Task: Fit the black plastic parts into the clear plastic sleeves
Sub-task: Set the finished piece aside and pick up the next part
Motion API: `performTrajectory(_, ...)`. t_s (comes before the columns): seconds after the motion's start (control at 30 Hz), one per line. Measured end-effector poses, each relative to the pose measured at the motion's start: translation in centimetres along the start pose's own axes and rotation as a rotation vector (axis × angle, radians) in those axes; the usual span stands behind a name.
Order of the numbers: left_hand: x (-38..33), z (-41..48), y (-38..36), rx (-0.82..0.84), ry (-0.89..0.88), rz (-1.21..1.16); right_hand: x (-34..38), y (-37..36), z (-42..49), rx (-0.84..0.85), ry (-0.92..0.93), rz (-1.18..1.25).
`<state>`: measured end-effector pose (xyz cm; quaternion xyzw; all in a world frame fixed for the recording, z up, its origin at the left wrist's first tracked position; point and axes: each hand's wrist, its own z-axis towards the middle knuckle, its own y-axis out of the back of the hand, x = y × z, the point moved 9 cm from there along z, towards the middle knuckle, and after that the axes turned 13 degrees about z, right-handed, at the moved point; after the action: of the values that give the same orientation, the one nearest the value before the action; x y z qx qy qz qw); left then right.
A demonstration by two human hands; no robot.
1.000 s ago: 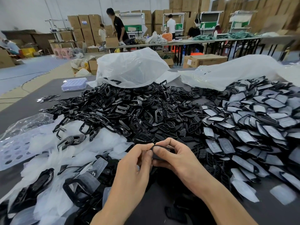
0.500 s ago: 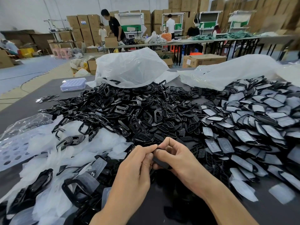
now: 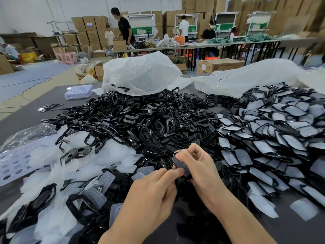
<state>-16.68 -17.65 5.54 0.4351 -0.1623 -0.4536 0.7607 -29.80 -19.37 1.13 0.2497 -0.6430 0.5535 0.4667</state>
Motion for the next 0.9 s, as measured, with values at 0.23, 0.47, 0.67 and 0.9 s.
performTrajectory(0.23,-1.4,-0.2,-0.6,0.072,-0.058,-0.057,0.1,0.5,0.2,-0.032,0.006,0.022)
performTrajectory(0.47,1.2,-0.1,0.9,-0.017,0.099,0.014,0.7,-0.3,-0.1,0.02,0.052,-0.062)
performTrajectory(0.67,1.1,0.3,0.9,0.025,-0.003,0.087,0.4,-0.8,-0.2,0.055,0.028,-0.111)
performTrajectory(0.9,2.3,0.1,0.8,0.019,0.037,0.092,-0.1,-1.3,-0.3,0.095,0.009,-0.159)
